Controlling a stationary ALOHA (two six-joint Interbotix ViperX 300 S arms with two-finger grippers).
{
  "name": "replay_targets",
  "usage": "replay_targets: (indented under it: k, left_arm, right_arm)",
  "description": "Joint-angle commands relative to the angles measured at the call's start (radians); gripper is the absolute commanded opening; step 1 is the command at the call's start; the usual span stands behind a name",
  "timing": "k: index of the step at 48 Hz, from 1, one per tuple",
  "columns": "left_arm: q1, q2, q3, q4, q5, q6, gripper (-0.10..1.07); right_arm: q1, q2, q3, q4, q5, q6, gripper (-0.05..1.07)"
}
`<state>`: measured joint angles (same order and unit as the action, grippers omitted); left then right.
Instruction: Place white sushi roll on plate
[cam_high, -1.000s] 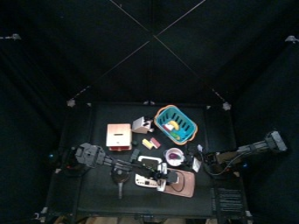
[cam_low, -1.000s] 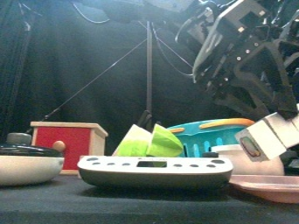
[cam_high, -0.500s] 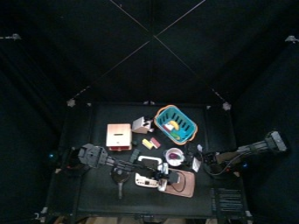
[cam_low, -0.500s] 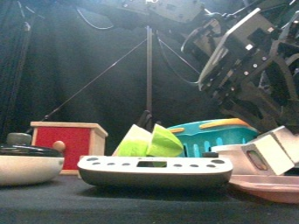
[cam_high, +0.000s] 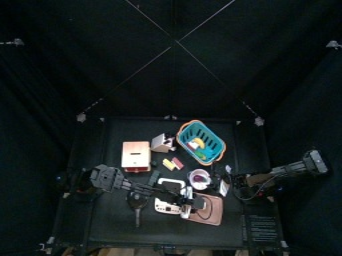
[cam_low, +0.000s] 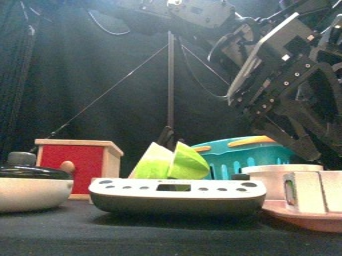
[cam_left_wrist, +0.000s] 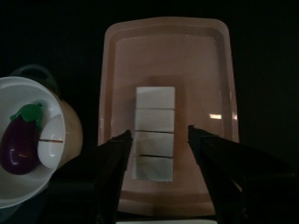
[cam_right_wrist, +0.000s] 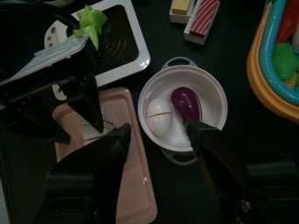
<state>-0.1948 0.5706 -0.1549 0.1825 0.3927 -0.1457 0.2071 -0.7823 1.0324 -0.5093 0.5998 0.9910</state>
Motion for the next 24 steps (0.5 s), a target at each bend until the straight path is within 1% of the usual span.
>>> replay_targets:
  k: [1,7,16,24]
  left_arm:
    - [0.003,-0.018,-0.034,-0.005,-0.008,0.000,0.94]
    - [0.006,-0.025,-0.034,-0.009,-0.008,-0.002,0.96]
    - [0.006,-0.049,-0.028,-0.008,-0.008,0.000,0.96]
    - [0.006,-0.052,-0.023,-0.009,-0.008,-0.003,0.96]
  right_arm:
    - [-0.003,0.008,-0.009,-0.005,-0.006,0.002,0.88]
    - [-0.003,0.011,-0.009,-0.003,-0.006,0.002,0.88]
    - [-0.002,0.009,-0.009,0.002,-0.008,0.000,0.88]
    - [-0.002,0.012,-0.008,-0.002,-0.008,0.000,0.88]
